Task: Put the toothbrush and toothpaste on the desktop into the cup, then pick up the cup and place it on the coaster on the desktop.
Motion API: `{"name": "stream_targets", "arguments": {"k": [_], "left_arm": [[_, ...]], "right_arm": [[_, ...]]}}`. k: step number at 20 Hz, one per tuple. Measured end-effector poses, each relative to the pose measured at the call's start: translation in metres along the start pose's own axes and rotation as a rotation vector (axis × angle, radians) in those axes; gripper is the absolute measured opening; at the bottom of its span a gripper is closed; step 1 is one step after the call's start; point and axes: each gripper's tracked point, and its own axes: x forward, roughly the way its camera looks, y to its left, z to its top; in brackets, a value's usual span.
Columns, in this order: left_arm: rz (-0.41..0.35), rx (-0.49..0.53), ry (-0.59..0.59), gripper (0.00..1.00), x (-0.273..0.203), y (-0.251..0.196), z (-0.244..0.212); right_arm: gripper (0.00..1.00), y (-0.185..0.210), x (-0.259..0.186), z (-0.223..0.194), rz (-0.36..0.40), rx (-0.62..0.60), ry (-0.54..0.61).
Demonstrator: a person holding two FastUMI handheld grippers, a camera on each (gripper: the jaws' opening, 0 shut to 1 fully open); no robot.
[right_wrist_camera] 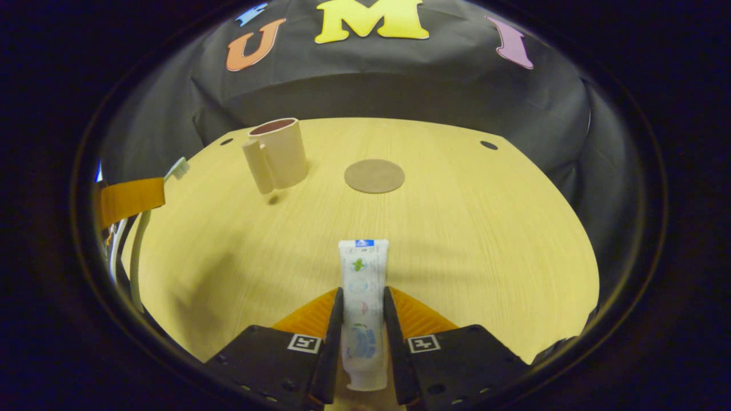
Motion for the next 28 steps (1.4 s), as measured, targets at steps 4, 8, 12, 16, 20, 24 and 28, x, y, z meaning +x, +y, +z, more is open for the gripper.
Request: {"name": "stream_targets", "arguments": {"k": [4,8,12,16,20,24,28], "left_arm": [[-0.001,-0.013,-0.024,0.03,-0.003,0.002,0.012],[0.003,-0.032,-0.091,0.03,-0.003,0.007,0.043],[-0.005,-0.065,-0.209,0.03,0.001,0.014,0.090],[-0.024,-0.067,-0.316,0.03,0.017,0.014,0.138],[-0.063,-0.061,-0.425,0.03,0.045,0.006,0.182],[-0.107,-0.097,-0.539,0.03,0.073,-0.001,0.226],[-0.145,-0.078,-0.598,0.03,0.099,-0.007,0.247]], "right_arm": [[0.22,0.002,-0.005,0.004,0.015,0.010,0.005],[0.11,0.000,-0.025,0.027,0.039,0.045,-0.039],[0.11,-0.008,-0.056,0.055,0.051,0.037,-0.112],[0.11,-0.023,-0.086,0.079,0.043,0.025,-0.168],[0.11,-0.036,-0.102,0.096,0.030,0.034,-0.200],[0.11,-0.043,-0.104,0.100,0.021,0.036,-0.206],[0.11,-0.041,-0.093,0.091,0.040,0.079,-0.184]]}}
